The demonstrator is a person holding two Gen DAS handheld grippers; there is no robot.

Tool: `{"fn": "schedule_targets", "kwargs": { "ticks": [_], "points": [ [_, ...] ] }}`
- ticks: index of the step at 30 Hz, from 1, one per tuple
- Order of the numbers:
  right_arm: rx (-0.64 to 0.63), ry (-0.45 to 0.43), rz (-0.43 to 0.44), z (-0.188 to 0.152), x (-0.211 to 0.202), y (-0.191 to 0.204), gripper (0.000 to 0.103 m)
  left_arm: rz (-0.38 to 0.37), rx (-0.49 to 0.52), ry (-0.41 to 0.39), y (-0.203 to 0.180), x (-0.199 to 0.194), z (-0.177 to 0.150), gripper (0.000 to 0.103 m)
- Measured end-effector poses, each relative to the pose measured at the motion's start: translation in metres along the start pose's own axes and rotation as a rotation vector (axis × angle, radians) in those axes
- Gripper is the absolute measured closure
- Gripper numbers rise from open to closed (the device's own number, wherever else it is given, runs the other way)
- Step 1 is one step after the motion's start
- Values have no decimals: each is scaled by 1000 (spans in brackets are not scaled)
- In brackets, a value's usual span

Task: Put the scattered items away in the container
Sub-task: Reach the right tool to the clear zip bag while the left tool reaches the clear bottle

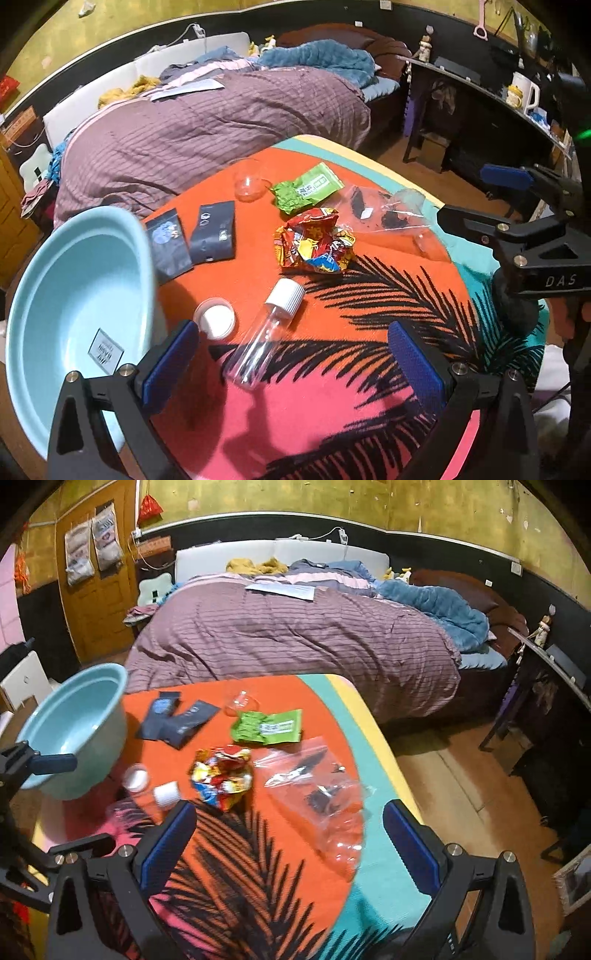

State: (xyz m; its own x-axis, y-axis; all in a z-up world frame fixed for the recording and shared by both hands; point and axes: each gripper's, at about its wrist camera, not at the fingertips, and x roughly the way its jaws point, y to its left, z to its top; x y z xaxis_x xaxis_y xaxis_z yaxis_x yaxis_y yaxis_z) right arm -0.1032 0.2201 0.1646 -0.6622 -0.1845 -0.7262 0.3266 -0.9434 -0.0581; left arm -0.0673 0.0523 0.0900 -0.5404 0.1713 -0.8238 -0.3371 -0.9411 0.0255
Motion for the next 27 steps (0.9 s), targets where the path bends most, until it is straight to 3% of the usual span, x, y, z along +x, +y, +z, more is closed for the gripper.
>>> {"fn": "schedule_targets", "kwargs": {
  "ticks": [9, 18, 23, 27],
  "points": [
    [-60, 61, -27, 1, 38, -10, 0, -51, 84, 65, -11, 33, 8, 0],
    [-160, 140, -71, -8, 79, -13, 0, -114, 143, 180, -12, 52, 16, 0],
    [-177, 165, -89, -5, 96, -20, 0, -118, 166, 223, -15, 55, 17, 0],
    [-164, 180, -82, 0, 105, -24, 0, -97, 158, 256, -13, 62, 18, 6]
  ]
}}
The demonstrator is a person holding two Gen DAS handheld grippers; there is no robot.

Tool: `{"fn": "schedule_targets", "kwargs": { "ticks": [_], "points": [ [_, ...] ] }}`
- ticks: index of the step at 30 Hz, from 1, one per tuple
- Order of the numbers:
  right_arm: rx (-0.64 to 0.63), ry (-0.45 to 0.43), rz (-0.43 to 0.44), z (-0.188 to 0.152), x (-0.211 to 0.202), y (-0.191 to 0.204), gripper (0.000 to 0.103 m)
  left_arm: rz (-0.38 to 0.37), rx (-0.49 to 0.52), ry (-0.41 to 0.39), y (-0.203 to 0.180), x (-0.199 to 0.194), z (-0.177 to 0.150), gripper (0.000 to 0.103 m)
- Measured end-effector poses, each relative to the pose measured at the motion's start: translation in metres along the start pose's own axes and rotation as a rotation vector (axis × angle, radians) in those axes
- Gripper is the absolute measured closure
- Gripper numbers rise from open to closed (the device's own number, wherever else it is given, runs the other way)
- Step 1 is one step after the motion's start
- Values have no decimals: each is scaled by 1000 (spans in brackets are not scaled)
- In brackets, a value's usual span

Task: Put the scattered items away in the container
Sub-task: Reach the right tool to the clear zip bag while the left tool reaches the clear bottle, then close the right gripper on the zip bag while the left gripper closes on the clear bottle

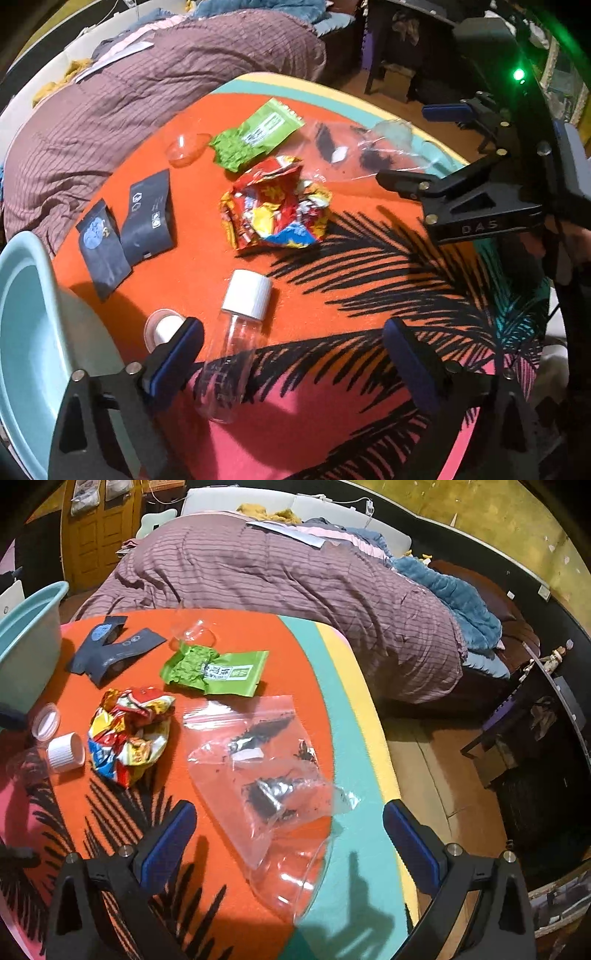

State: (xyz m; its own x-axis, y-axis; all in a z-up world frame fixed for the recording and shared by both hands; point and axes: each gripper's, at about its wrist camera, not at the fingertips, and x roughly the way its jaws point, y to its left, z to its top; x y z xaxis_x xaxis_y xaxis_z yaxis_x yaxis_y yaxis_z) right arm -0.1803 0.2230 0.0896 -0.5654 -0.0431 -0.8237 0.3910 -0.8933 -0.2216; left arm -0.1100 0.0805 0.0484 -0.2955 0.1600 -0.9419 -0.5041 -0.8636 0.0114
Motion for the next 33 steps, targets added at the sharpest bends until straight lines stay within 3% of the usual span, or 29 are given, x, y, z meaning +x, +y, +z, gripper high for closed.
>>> {"fn": "schedule_targets", "kwargs": {
  "ticks": [3, 8, 13, 17, 28, 33],
  "points": [
    [5, 13, 31, 4, 6, 2, 0, 5, -9, 8, 3, 3, 1, 6],
    [-6, 50, 4, 10, 18, 6, 0, 20, 11, 23, 5, 11, 7, 7],
    [46, 80, -5, 13, 30, -1, 2, 4, 10, 58, 8, 21, 9, 21],
    [89, 108, 25, 10, 38, -1, 18, 20, 28, 71, 8, 24, 7, 23],
    [136, 95, 68, 10, 36, 2, 35, 35, 36, 60, 13, 14, -1, 48],
    [143, 89, 96, 7, 34, 3, 46, 62, 53, 81, 14, 17, -6, 50]
  ]
}}
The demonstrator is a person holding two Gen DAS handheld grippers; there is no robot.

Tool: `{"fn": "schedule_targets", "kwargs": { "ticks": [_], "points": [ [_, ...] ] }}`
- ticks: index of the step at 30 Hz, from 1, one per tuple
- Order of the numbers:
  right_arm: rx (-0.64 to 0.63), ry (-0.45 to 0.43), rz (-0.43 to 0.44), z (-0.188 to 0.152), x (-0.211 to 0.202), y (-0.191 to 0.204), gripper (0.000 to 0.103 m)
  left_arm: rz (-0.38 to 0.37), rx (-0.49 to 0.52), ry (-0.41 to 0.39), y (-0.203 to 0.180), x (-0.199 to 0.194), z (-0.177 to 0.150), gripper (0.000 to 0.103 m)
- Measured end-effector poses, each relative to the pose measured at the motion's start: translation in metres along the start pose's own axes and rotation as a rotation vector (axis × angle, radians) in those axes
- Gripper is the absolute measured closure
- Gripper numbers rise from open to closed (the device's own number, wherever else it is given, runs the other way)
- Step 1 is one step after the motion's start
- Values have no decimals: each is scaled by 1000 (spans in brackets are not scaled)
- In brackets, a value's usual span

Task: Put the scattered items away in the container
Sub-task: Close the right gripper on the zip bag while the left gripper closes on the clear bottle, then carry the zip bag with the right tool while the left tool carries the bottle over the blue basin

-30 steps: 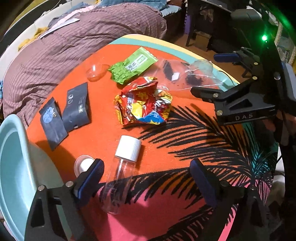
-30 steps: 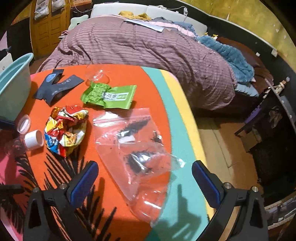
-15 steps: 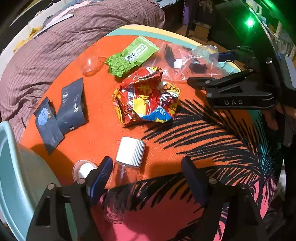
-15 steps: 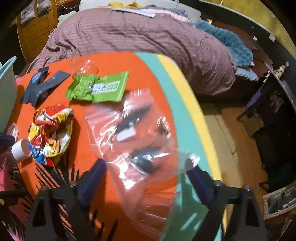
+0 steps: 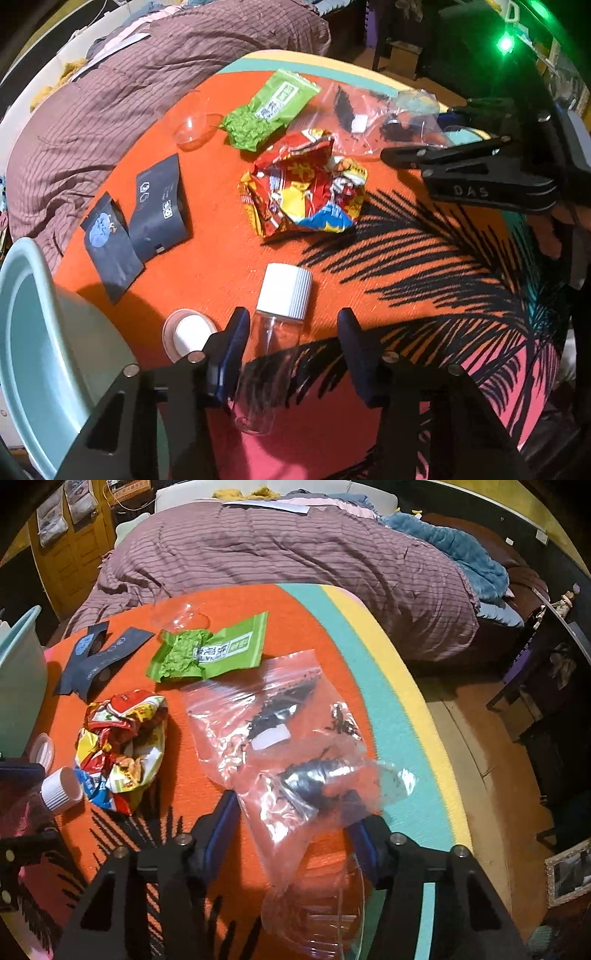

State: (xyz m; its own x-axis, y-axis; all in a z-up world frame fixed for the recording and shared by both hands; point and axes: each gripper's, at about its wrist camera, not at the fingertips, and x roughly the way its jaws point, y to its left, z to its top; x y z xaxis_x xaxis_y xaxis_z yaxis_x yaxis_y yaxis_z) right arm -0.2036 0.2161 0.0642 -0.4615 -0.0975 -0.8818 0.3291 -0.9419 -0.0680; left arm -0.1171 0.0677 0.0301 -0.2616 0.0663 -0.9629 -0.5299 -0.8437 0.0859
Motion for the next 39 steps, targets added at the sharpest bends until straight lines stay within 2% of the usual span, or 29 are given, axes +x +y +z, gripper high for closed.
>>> {"fn": "schedule_targets", "kwargs": {
  "ticks": [2, 4, 6, 10, 18, 25, 33, 39],
  "points": [
    [-1, -6, 5, -2, -2, 2, 48, 2, 1, 15, 2, 3, -2, 50],
    [2, -13, 12, -3, -3, 2, 53, 7, 0, 25, 2, 7, 0, 55],
    [12, -22, 21, -4, -4, 0, 66, 5, -3, 31, 4, 8, -2, 58],
    [39, -32, 46, -5, -6, -3, 73, 10, -3, 40, 7, 8, -5, 68],
    [50, -50, 68, -6, -11, 1, 91, 20, 15, 36, 5, 10, -12, 69],
    [56, -64, 99, -9, -19, 2, 95, 25, 16, 34, 5, 9, -19, 70],
    [66, -120, 91, -16, -47, -4, 95, 24, 7, 25, 6, 7, -25, 70],
    [44, -127, 88, -18, -59, 0, 95, 19, 2, 20, 4, 3, -31, 71]
  ]
}}
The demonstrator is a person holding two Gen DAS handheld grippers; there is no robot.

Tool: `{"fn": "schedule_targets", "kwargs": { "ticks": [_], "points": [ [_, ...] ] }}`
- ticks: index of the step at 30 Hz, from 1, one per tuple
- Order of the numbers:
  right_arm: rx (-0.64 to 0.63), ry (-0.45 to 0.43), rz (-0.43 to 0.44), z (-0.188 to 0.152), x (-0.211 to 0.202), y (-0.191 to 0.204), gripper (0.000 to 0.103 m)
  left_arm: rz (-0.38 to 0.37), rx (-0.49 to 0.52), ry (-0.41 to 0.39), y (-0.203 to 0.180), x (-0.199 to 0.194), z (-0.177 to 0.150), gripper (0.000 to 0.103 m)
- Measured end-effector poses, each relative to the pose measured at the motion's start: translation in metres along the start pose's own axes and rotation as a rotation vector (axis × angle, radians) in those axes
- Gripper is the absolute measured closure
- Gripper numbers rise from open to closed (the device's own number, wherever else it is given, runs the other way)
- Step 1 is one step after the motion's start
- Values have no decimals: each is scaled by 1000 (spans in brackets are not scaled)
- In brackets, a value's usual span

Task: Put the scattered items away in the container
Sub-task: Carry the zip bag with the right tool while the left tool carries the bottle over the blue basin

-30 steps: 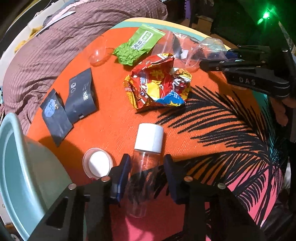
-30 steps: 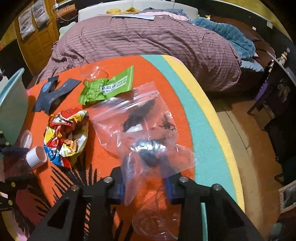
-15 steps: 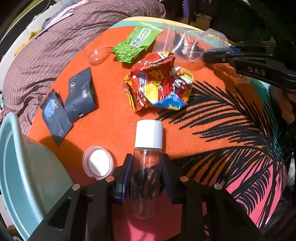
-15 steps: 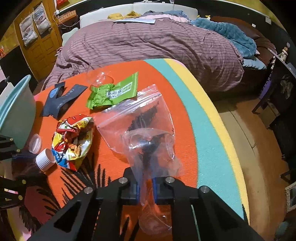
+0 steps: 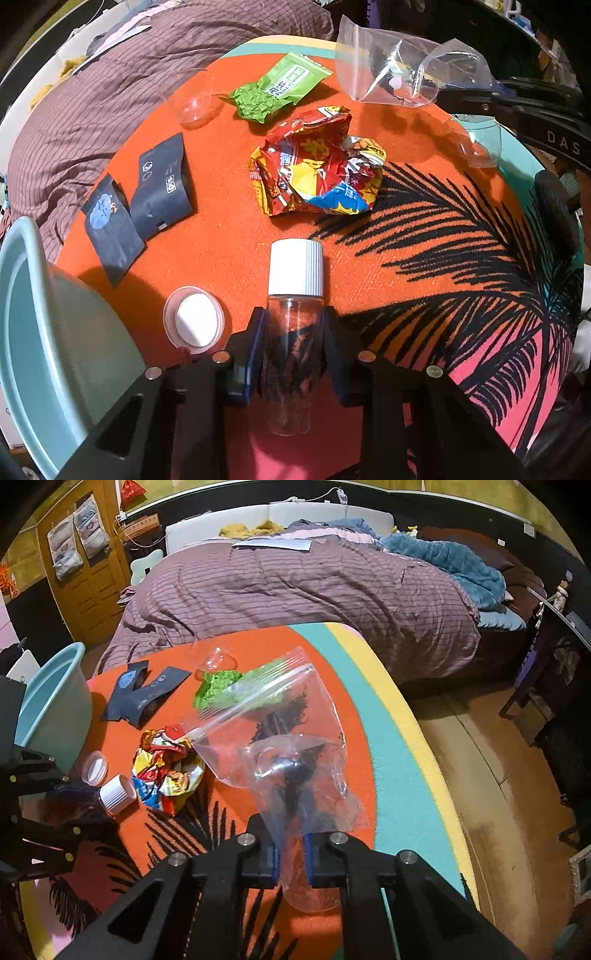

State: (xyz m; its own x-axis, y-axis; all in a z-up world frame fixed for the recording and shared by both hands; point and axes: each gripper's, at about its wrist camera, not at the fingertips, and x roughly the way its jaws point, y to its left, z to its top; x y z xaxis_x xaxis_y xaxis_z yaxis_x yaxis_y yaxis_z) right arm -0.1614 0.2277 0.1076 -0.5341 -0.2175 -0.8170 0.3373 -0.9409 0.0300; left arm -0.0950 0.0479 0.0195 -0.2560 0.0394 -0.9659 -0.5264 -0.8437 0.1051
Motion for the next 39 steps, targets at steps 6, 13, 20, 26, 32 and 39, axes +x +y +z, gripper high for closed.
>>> {"fn": "schedule_targets", "kwargs": {
  "ticks": [6, 13, 20, 26, 32, 39],
  "points": [
    [-44, 9, -6, -1, -6, 11, 95, 4, 17, -8, -8, -9, -7, 71],
    [-104, 5, -16, -4, -25, 23, 95, 12, 37, -48, -27, -28, 15, 71],
    [-159, -20, -37, -12, -53, 31, 95, 6, 52, -110, -22, -57, 14, 71],
    [-222, -63, -52, -13, -83, 46, 95, 26, 79, -168, -21, -83, 7, 70],
    [-313, -106, -45, -6, -110, 74, 95, 72, 71, -226, -13, -115, -4, 70],
    [-391, -123, -16, 3, -116, 109, 95, 140, 10, -237, 16, -131, -23, 70]
  ]
}}
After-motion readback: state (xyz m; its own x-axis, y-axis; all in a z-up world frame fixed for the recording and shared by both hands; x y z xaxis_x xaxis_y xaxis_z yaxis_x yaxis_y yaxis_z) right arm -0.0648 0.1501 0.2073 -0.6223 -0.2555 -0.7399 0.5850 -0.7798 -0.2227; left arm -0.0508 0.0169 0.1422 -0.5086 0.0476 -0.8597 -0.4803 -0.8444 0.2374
